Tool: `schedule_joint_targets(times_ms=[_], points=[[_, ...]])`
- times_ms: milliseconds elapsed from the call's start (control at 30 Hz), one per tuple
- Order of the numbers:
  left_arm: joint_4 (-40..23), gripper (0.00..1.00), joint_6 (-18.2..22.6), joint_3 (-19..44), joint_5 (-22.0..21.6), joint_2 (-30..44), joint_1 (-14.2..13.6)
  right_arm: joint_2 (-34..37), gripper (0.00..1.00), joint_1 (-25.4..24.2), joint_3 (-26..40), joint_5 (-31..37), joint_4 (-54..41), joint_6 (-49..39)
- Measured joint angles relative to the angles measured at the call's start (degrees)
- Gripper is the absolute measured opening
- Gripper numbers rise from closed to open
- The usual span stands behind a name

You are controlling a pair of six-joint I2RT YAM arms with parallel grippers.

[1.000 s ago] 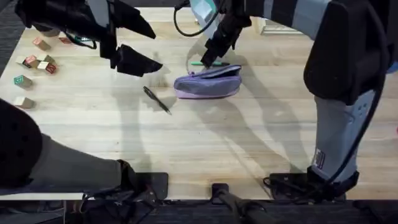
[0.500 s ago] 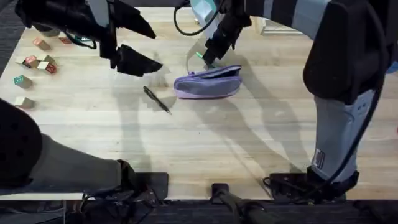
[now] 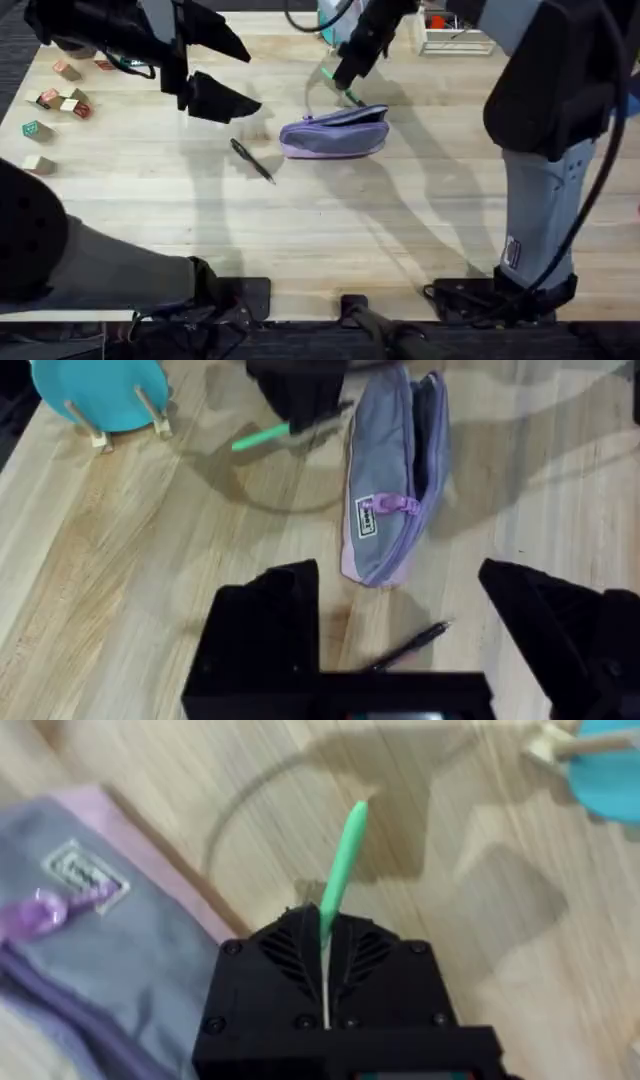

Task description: Unzip the bag, pick up the pens from the table one at a time and place them inside, then zip the bag closed.

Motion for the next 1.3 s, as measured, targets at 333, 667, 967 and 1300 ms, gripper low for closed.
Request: schedule_joint_targets(times_ms=[333, 667, 967, 1300], points=[[-0.01, 0.994, 0.00, 0.00, -0.01, 0.00, 0.00, -0.02, 0.032, -2.51, 12.71, 0.00, -17.92, -13.26], [-0.02, 0.994, 0.00, 0.00, 0.00, 0.00, 0.00, -0.13, 0.032, -2.46, 23.51, 0.00, -30.29, -31.42], [0.02, 0.994, 0.00, 0.00, 0.00, 0.00, 0.00, -3.17, 0.032, -2.46, 25.85, 0.01, -30.30, -40.68], [0.03, 0.994, 0.00, 0.00, 0.00, 0.00, 0.00, -3.48, 0.032, -1.19, 26.12, -1.32, -30.32, -41.61]])
